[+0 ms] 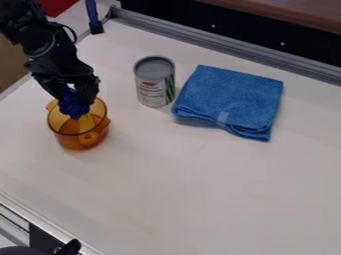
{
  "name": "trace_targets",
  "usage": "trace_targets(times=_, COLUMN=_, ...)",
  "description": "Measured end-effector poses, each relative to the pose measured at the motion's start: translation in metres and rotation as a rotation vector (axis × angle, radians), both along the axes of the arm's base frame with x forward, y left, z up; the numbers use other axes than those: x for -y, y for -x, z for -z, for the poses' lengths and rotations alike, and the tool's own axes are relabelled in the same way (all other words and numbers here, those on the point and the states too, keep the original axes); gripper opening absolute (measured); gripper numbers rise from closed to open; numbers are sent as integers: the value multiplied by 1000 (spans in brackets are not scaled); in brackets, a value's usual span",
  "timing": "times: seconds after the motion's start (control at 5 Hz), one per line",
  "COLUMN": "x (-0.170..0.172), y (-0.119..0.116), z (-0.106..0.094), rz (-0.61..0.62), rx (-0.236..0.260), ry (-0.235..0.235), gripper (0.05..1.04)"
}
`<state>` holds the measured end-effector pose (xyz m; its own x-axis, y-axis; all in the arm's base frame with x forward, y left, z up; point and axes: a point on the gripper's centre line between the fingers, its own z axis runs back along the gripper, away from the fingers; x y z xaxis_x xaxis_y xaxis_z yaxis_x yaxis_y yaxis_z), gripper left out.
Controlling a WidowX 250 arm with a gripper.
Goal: Move the blue staff inside the pot
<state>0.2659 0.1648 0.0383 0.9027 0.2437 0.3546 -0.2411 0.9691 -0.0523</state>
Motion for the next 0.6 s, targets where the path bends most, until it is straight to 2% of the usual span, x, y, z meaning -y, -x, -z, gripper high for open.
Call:
trace_targets(times=0.2, x=-1, y=4, z=1, rz=-3, rx=-23, ry=9, gripper=870)
trace_targets(times=0.4, x=-6, y=3, z=-5, rz=-30, rx=-54, ry=13, gripper=1007)
trace_targets(times=0.6, x=-6, y=6, z=-7, rz=-28, rx=-108, ry=-1, gripper=1001)
